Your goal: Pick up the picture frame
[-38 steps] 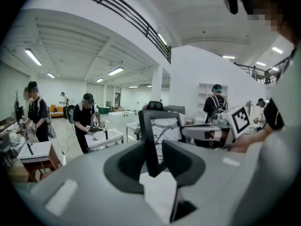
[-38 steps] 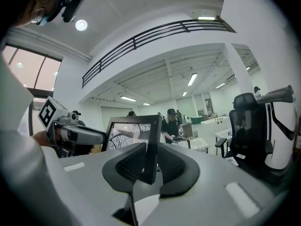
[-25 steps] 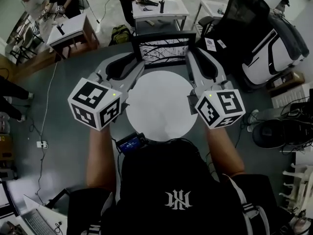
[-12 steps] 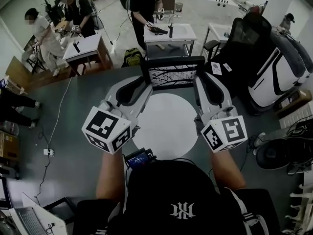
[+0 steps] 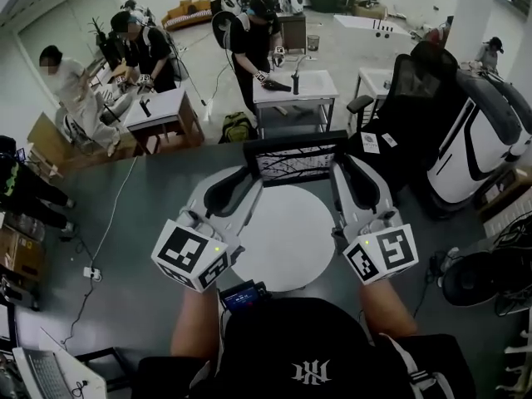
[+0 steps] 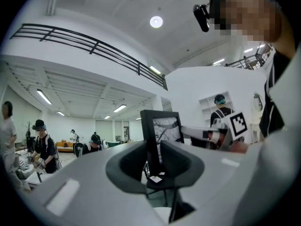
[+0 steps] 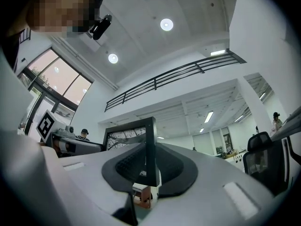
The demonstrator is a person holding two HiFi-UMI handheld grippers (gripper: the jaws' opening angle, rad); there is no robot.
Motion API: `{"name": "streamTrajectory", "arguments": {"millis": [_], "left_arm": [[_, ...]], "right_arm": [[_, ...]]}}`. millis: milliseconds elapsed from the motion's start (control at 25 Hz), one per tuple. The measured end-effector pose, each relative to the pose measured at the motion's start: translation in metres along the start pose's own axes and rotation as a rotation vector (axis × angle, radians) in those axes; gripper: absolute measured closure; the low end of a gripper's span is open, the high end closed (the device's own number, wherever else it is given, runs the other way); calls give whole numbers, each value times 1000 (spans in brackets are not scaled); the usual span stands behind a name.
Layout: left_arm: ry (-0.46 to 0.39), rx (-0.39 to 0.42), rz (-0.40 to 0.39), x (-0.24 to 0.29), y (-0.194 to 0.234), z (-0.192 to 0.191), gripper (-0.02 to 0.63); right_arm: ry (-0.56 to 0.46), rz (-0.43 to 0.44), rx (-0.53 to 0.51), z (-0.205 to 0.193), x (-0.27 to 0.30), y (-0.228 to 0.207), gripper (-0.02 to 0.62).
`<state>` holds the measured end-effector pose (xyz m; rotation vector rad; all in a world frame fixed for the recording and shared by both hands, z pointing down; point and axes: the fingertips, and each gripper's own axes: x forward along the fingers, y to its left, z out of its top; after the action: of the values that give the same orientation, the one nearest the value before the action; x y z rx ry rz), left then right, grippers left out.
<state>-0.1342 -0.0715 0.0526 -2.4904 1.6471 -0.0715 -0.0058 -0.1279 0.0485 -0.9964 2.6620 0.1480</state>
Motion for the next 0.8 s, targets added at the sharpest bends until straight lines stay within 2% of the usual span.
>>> {"name": "streamTrajectory", "arguments": {"millis": [520, 800], "left_arm": [[-23, 10, 35, -25, -61, 9, 517], [-38, 35, 48, -19, -74, 13, 517]], "right_arm": [[-27, 47, 11, 16, -63, 3, 535], [-43, 75, -7, 21, -73, -6, 535]]}}
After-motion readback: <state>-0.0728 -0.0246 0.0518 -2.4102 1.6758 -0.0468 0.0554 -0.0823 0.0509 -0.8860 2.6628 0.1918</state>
